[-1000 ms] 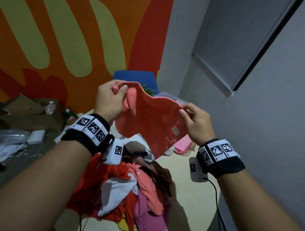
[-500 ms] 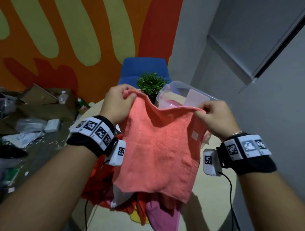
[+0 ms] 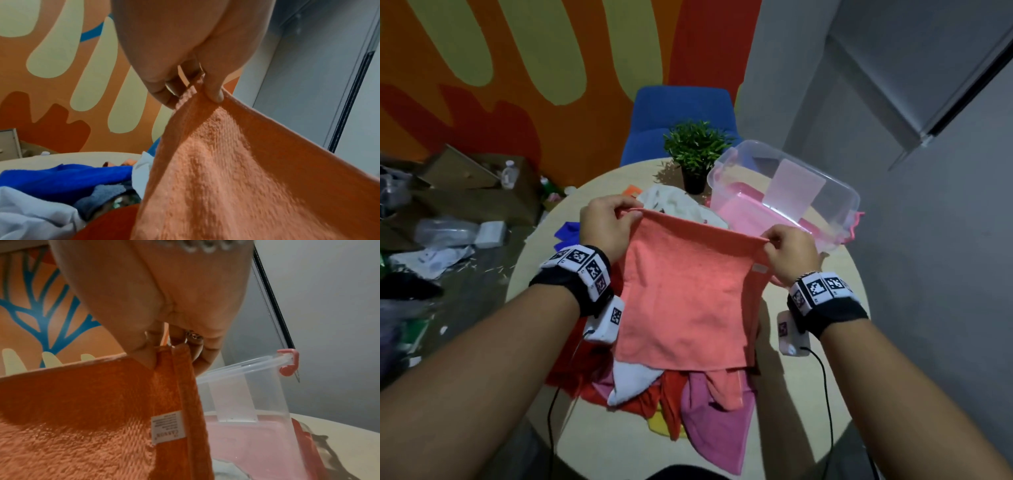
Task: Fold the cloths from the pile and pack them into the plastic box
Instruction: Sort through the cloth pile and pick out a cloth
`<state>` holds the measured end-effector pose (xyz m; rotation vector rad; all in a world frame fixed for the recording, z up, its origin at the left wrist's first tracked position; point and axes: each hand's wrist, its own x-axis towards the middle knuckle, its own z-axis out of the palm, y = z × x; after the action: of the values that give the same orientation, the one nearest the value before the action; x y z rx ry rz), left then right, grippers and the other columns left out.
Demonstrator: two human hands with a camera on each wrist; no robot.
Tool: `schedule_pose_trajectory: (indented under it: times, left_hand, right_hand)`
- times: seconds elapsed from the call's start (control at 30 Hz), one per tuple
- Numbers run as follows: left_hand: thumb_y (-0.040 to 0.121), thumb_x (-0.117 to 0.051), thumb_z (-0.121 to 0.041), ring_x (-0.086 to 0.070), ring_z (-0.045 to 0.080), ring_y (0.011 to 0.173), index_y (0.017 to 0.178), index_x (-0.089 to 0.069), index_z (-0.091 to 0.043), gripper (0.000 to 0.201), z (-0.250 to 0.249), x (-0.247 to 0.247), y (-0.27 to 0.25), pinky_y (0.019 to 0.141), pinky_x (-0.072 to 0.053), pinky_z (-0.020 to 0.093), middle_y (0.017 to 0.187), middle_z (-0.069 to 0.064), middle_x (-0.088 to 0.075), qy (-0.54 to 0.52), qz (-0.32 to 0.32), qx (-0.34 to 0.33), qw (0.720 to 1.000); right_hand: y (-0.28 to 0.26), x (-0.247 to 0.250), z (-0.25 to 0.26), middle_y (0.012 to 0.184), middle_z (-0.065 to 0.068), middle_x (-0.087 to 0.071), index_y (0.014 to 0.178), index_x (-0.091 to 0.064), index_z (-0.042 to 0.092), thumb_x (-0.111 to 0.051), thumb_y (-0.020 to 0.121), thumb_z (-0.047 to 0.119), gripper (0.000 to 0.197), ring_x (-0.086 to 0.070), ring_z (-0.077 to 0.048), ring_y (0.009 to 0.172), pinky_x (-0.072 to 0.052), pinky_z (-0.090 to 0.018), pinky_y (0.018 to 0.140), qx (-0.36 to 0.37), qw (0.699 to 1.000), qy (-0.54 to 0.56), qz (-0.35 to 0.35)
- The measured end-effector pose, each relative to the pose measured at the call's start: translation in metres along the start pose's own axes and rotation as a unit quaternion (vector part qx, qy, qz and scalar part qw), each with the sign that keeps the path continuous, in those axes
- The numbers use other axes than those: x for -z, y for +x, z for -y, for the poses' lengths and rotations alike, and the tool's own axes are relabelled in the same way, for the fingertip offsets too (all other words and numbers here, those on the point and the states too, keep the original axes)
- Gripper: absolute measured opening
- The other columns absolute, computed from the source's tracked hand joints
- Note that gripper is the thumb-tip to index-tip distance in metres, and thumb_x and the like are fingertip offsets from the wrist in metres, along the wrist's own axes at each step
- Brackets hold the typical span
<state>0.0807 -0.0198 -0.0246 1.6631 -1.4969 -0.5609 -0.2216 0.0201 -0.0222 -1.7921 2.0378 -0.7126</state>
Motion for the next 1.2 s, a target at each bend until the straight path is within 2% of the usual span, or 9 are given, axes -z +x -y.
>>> schedule_pose_trajectory:
  times: [0.17, 0.33, 0.47, 0.67, 0.73, 0.83, 0.9, 1.0, 1.2]
  left_hand:
    - [0.077, -0.083, -0.005, -0.066, 0.006, 0.069, 0.079, -0.08, -0.02, 0.015, 0.007, 0.027, -0.025, 0.07, -0.053, 0.021, 0.074, -0.004, -0.074, -0.021, 0.22, -0.015, 0.975]
    - [0.072, -0.087, -0.013, -0.061, -0.002, 0.062, 0.072, -0.078, -0.028, 0.018, 0.021, 0.025, -0.057, 0.059, -0.045, 0.012, 0.067, -0.016, -0.072, 0.167, 0.482, -0.032, 0.859]
    - [0.073, -0.085, -0.01, -0.052, -0.003, 0.048, 0.072, -0.077, -0.027, 0.018, 0.024, 0.014, -0.075, 0.049, -0.037, 0.01, 0.047, -0.024, -0.058, 0.227, 0.52, -0.035, 0.823]
    - [0.07, -0.089, -0.019, -0.056, 0.002, 0.051, 0.072, -0.078, -0.024, 0.013, 0.029, 0.008, -0.091, 0.048, -0.04, 0.01, 0.058, -0.01, -0.065, 0.254, 0.564, -0.009, 0.785]
    - [0.071, -0.09, -0.03, -0.059, 0.001, 0.054, 0.073, -0.079, -0.021, 0.015, 0.029, 0.009, -0.091, 0.052, -0.045, 0.014, 0.065, -0.007, -0.071, 0.227, 0.556, 0.006, 0.799]
    - [0.078, -0.079, -0.052, -0.065, 0.007, 0.069, 0.074, -0.073, -0.022, 0.03, 0.037, 0.006, -0.085, 0.064, -0.054, 0.028, 0.073, -0.008, -0.071, 0.24, 0.35, -0.018, 0.905]
    - [0.085, -0.071, -0.049, -0.066, 0.02, 0.098, 0.11, -0.069, -0.025, 0.035, 0.042, 0.003, -0.082, 0.085, -0.054, 0.035, 0.105, -0.002, -0.07, 0.229, 0.221, 0.003, 0.948]
    - [0.094, -0.063, -0.041, -0.058, 0.029, 0.121, 0.144, -0.047, -0.012, 0.059, 0.055, -0.006, -0.081, 0.101, -0.045, 0.036, 0.136, 0.011, -0.06, 0.186, 0.255, 0.101, 0.943]
    - [0.093, -0.066, -0.025, -0.064, 0.021, 0.097, 0.097, -0.069, -0.016, 0.01, 0.048, -0.005, -0.079, 0.081, -0.044, 0.03, 0.1, 0.0, -0.069, 0.087, 0.222, 0.053, 0.97]
  right_hand:
    - [-0.036, -0.001, -0.014, 0.076, 0.002, -0.06, 0.071, -0.067, 0.01, -0.064, 0.087, 0.007, 0.017, -0.051, -0.012, 0.072, -0.022, -0.029, 0.068, 0.021, 0.99, -0.054, 0.127]
    - [-0.064, -0.027, -0.047, 0.068, 0.007, -0.067, 0.062, -0.069, 0.014, -0.062, 0.078, 0.005, 0.02, -0.059, -0.002, 0.064, -0.043, -0.023, 0.063, 0.025, 0.967, -0.073, 0.244]
    - [-0.078, -0.033, -0.051, 0.068, 0.0, -0.071, 0.057, -0.067, 0.02, -0.062, 0.076, 0.005, 0.025, -0.063, -0.013, 0.068, -0.047, -0.025, 0.066, 0.005, 0.957, -0.091, 0.277]
    - [-0.09, -0.044, -0.05, 0.073, -0.008, -0.069, 0.069, -0.07, 0.01, -0.058, 0.075, 0.02, 0.017, -0.064, -0.026, 0.073, -0.054, -0.035, 0.066, -0.026, 0.936, -0.141, 0.321]
    - [-0.095, -0.05, -0.046, 0.081, -0.005, -0.071, 0.076, -0.074, 0.016, -0.06, 0.071, 0.027, 0.018, -0.065, -0.024, 0.078, -0.055, -0.034, 0.07, -0.024, 0.912, -0.154, 0.38]
    - [-0.098, -0.055, -0.038, 0.08, -0.007, -0.07, 0.076, -0.072, 0.014, -0.06, 0.08, 0.025, 0.017, -0.063, -0.024, 0.078, -0.051, -0.032, 0.068, -0.009, 0.926, -0.136, 0.353]
    - [-0.097, -0.059, -0.032, 0.08, -0.002, -0.068, 0.075, -0.068, 0.016, -0.06, 0.083, 0.021, 0.012, -0.06, -0.021, 0.078, -0.049, -0.032, 0.071, 0.008, 0.954, -0.093, 0.286]
    - [-0.093, -0.066, -0.019, 0.084, 0.001, -0.069, 0.08, -0.067, 0.017, -0.061, 0.08, 0.013, 0.007, -0.061, -0.02, 0.084, -0.048, -0.032, 0.077, 0.042, 0.962, -0.053, 0.266]
    - [-0.087, -0.073, -0.002, 0.089, 0.006, -0.057, 0.09, -0.06, 0.021, -0.061, 0.081, 0.014, 0.012, -0.059, -0.023, 0.092, -0.041, -0.031, 0.077, 0.088, 0.975, -0.027, 0.204]
